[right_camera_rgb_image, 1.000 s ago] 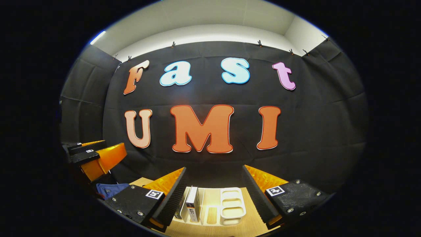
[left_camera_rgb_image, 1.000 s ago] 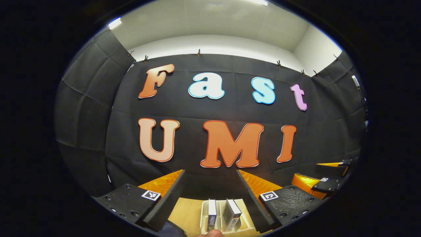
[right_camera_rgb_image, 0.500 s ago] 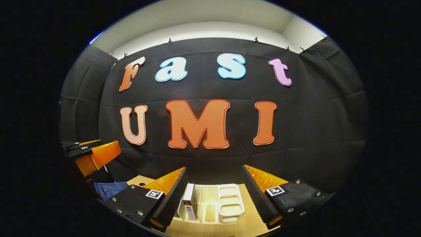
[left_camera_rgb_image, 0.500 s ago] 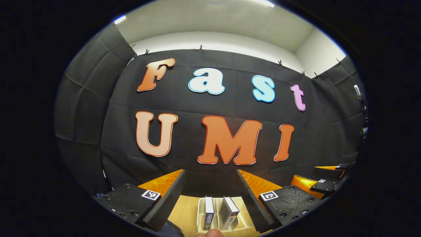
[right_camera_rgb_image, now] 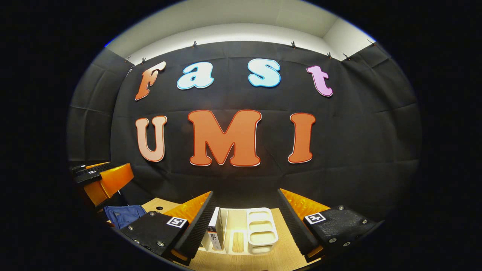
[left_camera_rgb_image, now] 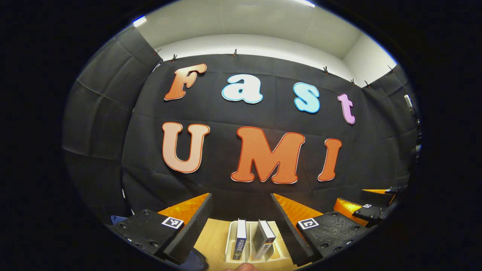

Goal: Open the schoolbag, grab two books from the bookshelf and put them into the schoolbag.

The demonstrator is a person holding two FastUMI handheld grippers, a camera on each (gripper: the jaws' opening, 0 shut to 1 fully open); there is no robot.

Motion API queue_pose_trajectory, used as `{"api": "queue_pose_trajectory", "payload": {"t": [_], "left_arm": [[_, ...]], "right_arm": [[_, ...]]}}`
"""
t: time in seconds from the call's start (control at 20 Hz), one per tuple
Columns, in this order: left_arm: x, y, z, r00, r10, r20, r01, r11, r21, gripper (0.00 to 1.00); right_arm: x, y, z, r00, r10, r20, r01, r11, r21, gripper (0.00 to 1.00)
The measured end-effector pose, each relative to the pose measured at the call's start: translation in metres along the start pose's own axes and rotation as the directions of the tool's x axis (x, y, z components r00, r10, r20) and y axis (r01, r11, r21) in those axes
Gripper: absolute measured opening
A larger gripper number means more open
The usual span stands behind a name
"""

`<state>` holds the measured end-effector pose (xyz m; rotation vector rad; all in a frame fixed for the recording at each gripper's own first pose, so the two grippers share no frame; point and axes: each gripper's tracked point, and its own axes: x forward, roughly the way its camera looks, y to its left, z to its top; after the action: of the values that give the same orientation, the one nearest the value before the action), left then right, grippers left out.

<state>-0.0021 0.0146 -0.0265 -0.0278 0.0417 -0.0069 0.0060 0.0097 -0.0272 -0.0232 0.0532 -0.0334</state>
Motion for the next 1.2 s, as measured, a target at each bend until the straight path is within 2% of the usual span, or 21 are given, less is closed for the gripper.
{"api": "queue_pose_trajectory", "payload": {"t": [0.25, 0.4, 1.2], "left_arm": [[-0.004, 0.007, 0.001, 1.000, 0.019, 0.017, -0.019, 1.000, 0.003, 0.93], [-0.004, 0.015, -0.012, 0.999, 0.042, -0.015, -0.042, 0.999, 0.004, 0.93], [-0.005, 0.028, -0.036, 0.997, 0.045, -0.068, -0.042, 0.998, 0.038, 0.93]], "right_arm": [[0.002, 0.004, -0.006, 1.000, 0.012, -0.012, -0.012, 1.000, -0.008, 0.97], [0.004, 0.007, -0.010, 1.000, 0.020, -0.023, -0.020, 1.000, -0.017, 0.97], [0.008, 0.009, -0.028, 0.998, 0.022, -0.063, -0.024, 0.999, -0.027, 0.97]]}}
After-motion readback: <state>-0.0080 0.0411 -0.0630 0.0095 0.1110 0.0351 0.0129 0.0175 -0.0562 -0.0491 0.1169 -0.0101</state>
